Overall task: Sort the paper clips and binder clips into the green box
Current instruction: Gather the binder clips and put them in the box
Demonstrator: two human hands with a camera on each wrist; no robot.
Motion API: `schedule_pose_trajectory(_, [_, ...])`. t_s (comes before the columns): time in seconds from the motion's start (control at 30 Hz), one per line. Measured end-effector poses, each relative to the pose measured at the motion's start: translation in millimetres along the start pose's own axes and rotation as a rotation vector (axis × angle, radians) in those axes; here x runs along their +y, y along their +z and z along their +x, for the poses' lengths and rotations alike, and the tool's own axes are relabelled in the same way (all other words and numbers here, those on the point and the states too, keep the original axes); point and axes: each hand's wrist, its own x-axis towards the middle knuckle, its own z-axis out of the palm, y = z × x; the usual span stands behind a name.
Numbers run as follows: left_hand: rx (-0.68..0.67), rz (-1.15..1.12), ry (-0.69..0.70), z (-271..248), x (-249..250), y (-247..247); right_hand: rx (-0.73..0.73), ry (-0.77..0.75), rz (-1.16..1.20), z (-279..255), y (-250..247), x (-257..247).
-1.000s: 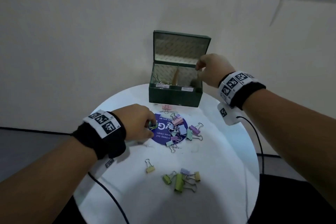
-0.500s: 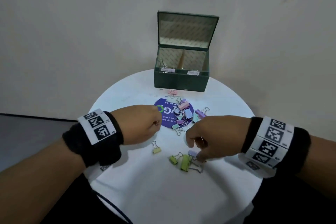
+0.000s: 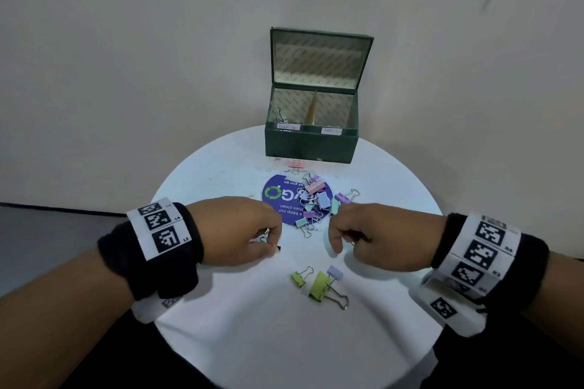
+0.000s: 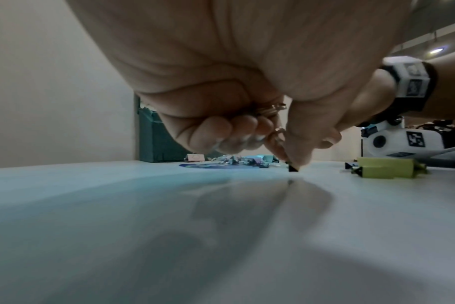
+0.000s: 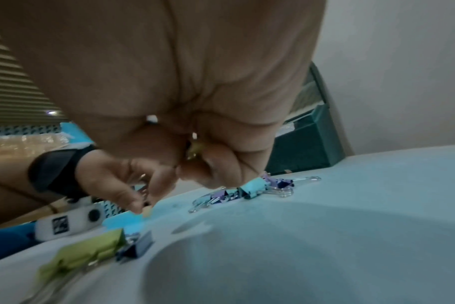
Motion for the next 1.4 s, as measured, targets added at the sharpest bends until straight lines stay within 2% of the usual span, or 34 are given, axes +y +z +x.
schedule_pose_trajectory(0.1, [0.064,-0.055,-0.05,10,-15,-8,-0.044,-0.099,-0.075,4,13,-3])
schedule_pose_trajectory(0.23, [0.285,-0.111,-0.19,37,-43,-35,-0.067,-0.1,-0.138,15,19,-4])
schedule_pose_trajectory(0.33, [0.401,-0.105,-0.226,68,-60,-64,0.045,-0.103,-0.061,18,3,-2])
schedule_pose_trajectory(0.5, [0.521,-0.102,-0.291,123,-72,-104,0.27,0.009,0.091,43,-56,4])
schedule_pose_trajectory(0.73, [0.441,-0.074,-0.319,155,-77,-107,0.51,0.078,0.379,96,-110,18])
schedule_pose_trajectory(0.87, [0.523,-0.022,-0.179,130,-67,-99,0.635,0.15,0.376,123,-116,26])
schedule_pose_trajectory(0.93, [0.444,-0.021,-0.091,111,-57,-92,0.698,0.184,0.338,137,-118,30])
schedule_pose_trajectory(1.03, [0.236,0.071,-0.01,90,-44,-77,0.762,0.213,0.286,156,-124,32])
schedule_pose_trajectory(1.13, [0.174,0.175,-0.008,80,-46,-63,0.741,0.198,0.264,171,-130,25])
schedule_pose_trajectory(1.27, [0.16,0.133,-0.068,70,-51,-49,0.652,0.177,0.173,170,-135,16])
schedule_pose_trajectory(1.33, [0.122,0.125,-0.074,66,-51,-39,0.685,0.158,0.1,158,-130,13])
schedule_pose_trajectory(1.4, [0.104,0.136,-0.072,63,-52,-31,0.717,0.066,0.051,143,-118,10])
